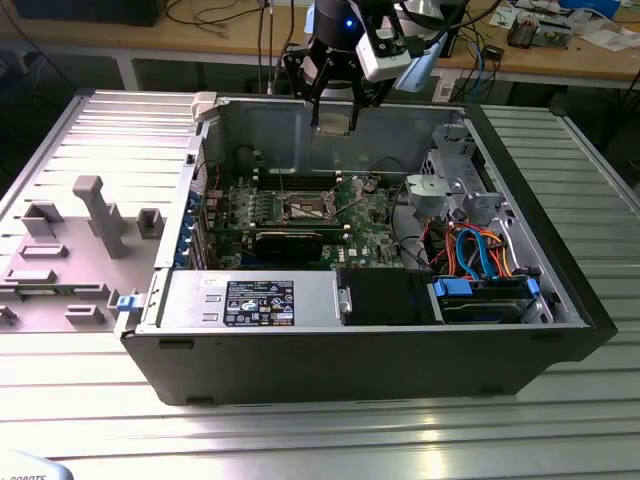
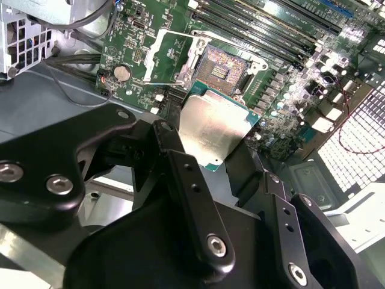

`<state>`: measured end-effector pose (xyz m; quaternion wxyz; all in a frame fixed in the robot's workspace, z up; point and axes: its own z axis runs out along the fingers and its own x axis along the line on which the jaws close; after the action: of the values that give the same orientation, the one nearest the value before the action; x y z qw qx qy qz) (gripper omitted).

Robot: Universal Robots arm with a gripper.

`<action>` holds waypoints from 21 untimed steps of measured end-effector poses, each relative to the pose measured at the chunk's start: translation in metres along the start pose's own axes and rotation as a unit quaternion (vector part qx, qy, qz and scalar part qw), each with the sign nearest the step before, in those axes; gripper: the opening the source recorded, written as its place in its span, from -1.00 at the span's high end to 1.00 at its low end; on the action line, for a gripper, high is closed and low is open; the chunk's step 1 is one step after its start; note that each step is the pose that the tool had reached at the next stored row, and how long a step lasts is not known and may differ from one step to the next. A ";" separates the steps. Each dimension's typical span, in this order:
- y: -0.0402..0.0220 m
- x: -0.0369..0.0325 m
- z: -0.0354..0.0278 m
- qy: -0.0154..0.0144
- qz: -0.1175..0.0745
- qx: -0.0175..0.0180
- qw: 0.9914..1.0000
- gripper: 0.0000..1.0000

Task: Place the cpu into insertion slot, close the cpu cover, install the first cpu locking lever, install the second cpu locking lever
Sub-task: 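Place the cpu into insertion slot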

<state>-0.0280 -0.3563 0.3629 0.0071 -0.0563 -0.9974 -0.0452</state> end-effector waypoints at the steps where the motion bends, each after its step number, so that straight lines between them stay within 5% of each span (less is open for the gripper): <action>1: 0.0000 0.0000 0.0000 0.000 0.000 0.000 1.000 -0.08; 5: 0.0000 0.0000 0.0000 0.000 0.000 0.000 1.000 -0.08; 12: -0.0001 0.0001 0.0005 -0.004 0.045 -0.001 0.999 -0.08; 16: -0.0006 0.0051 0.0007 -0.005 0.054 -0.001 0.999 -0.08; 21: -0.0008 0.0053 0.0021 -0.008 0.087 -0.001 0.996 -0.08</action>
<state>-0.0334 -0.3563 0.3609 0.0032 -0.1430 -0.9887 -0.0455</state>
